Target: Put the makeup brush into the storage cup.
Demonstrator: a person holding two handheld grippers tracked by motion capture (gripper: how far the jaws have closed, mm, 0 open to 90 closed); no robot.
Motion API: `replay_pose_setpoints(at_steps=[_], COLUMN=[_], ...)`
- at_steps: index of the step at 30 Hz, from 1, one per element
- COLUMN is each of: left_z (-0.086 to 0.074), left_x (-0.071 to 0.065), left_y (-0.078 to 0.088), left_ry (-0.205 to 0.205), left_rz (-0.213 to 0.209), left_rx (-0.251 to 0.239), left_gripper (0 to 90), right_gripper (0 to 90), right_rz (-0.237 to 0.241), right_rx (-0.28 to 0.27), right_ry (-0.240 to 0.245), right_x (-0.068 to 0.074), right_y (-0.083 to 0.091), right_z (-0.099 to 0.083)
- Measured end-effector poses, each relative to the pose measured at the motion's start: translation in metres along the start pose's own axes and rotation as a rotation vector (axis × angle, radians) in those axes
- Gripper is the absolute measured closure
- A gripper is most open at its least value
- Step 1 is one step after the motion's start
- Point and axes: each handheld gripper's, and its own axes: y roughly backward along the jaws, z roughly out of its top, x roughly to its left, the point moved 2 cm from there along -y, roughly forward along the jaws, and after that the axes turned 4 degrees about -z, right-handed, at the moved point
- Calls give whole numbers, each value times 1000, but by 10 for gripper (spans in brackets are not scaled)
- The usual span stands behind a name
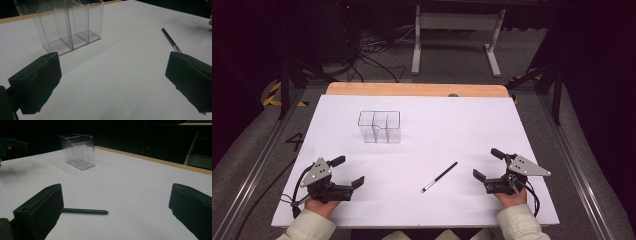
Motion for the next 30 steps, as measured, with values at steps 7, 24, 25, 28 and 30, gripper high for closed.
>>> replay_pose_setpoints(at_steps=[7,24,25,28,30], left_z=[0,-1,-1,-1,-1], left_x=[1,3,3,4,4], left_y=[-2,-3,-3,-3,-4], left_ry=[-6,7,3,1,5], left_rz=[10,17,15,15,14], left_rx=[6,25,24,24,23], left_gripper=[6,7,6,5,6], right_gripper=[20,9,9,8,5], right_rz=[62,182,189,200,210], right_rx=[9,44,43,40,45], right_ry=[14,50,52,59,60], right_x=[10,36,37,39,40], right_y=[-7,-53,-55,-59,-61], right_z=[14,42,44,48,50])
